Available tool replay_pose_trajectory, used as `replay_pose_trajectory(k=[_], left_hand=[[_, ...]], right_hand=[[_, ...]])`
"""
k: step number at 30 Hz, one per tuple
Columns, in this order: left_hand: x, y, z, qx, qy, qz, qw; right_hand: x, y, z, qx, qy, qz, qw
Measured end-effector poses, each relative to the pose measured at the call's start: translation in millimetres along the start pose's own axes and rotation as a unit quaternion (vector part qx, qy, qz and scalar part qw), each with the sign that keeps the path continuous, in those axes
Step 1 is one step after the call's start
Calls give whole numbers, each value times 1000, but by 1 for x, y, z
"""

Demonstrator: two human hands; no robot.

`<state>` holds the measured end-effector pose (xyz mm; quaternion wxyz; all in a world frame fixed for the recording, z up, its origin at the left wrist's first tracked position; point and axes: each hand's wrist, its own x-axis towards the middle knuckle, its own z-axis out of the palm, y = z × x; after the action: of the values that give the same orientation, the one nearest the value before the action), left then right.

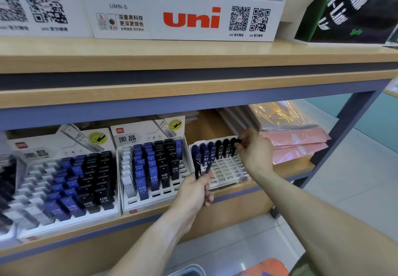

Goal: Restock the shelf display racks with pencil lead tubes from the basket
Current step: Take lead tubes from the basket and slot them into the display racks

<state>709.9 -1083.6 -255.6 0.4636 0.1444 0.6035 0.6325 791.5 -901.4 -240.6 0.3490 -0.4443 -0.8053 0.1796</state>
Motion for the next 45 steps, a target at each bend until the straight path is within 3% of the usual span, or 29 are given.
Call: replay_pose_trajectory(k=[15,24,28,31,33,34,36,38,45], left_hand=[[3,-5,1,10,-8,8,1000],[2,-5,-2,13,-16,5,1000],[3,-5,-4,12,-21,4,1000],[2,-5,-6,-2,-29,1,1000],[1,-2,-6,-18,-36,-2,999],[1,-1,-6,-22,-39,-2,999],[-1,0,-5,-26,-42,1,999],[-2,1,-4,-34,-46,1,998],[-7,7,-4,-104,-52,-23,993]], right_hand=[[0,-4,6,-5,9,-6,1000],[1,0,5,5,-33,34,999],[-4,-4,5,-43,-46,2,998],[-5,-11,0,-71,-11,-16,997],[-10,-26,-5,-12,-20,11,1000],[-15,-36,-10,49,-62,45,996],[-27,-53,-18,181,-194,122,956],[-37,-58,-23,232,-280,153,919],[-30,-47,-30,334,-271,168,887]])
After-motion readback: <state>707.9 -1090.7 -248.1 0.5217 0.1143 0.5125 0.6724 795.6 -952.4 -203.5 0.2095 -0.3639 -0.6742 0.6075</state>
